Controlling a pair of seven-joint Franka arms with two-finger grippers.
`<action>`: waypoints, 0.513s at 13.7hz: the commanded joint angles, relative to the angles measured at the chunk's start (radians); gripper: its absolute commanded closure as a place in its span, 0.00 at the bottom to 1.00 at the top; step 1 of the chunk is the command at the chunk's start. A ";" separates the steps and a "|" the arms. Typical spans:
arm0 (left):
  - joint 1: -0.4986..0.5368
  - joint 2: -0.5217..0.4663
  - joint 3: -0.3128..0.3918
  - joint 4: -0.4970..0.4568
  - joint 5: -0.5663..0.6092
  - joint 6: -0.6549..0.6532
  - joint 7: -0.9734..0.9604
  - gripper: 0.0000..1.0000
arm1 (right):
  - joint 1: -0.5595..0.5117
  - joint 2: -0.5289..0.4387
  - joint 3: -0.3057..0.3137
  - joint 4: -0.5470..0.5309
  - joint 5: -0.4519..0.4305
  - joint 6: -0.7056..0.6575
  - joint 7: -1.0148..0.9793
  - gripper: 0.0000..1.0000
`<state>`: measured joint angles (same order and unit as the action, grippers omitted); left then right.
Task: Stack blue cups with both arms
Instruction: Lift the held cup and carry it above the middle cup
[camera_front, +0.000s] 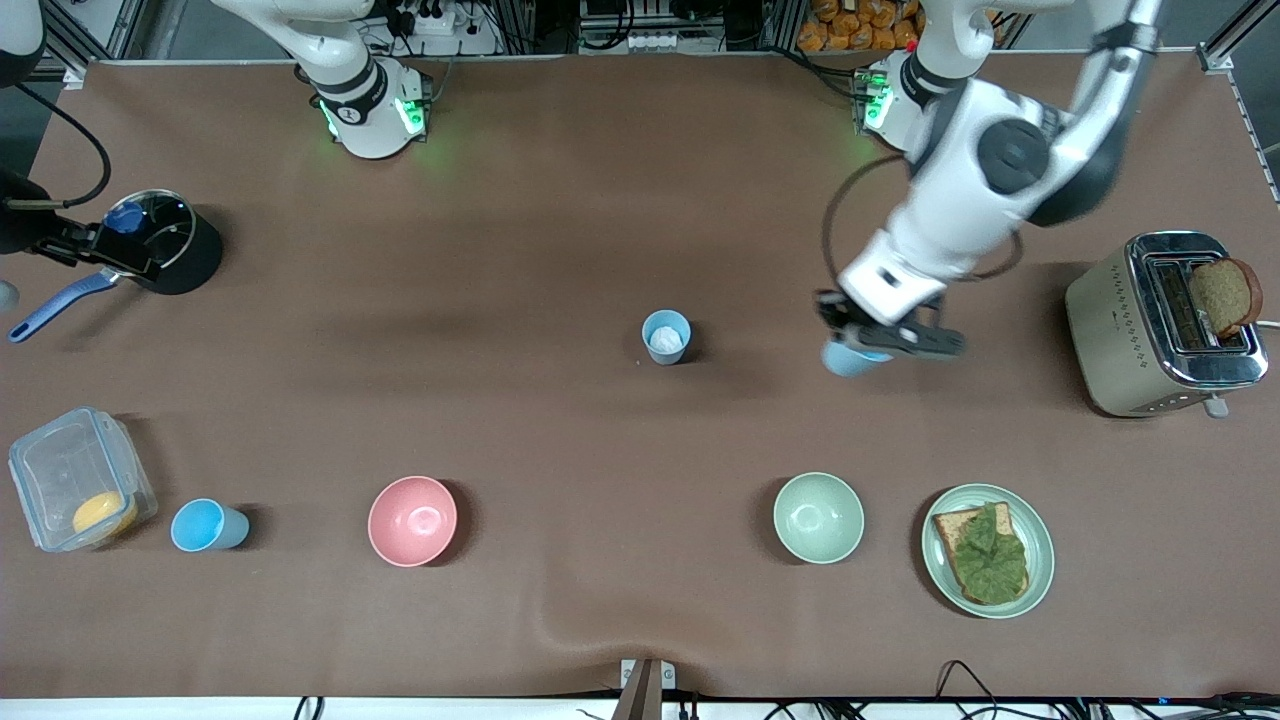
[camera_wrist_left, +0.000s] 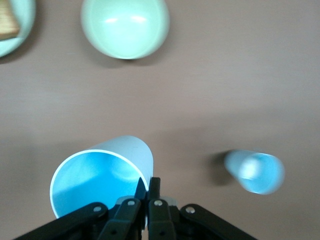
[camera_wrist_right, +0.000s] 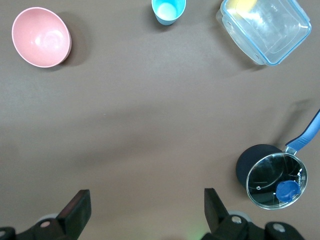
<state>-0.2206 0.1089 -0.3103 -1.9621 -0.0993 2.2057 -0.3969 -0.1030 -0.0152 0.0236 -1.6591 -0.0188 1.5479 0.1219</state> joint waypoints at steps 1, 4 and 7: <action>-0.139 0.101 -0.019 0.098 0.003 -0.009 -0.199 1.00 | -0.024 0.017 0.019 0.028 -0.020 -0.017 -0.011 0.00; -0.212 0.175 -0.018 0.163 0.003 0.000 -0.273 1.00 | -0.023 0.018 0.019 0.027 -0.020 -0.022 -0.010 0.00; -0.273 0.247 -0.018 0.169 0.033 0.086 -0.318 1.00 | -0.017 0.018 0.019 0.028 -0.020 -0.029 -0.001 0.00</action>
<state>-0.4594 0.2943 -0.3357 -1.8317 -0.0969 2.2580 -0.6715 -0.1041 -0.0111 0.0250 -1.6590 -0.0194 1.5401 0.1219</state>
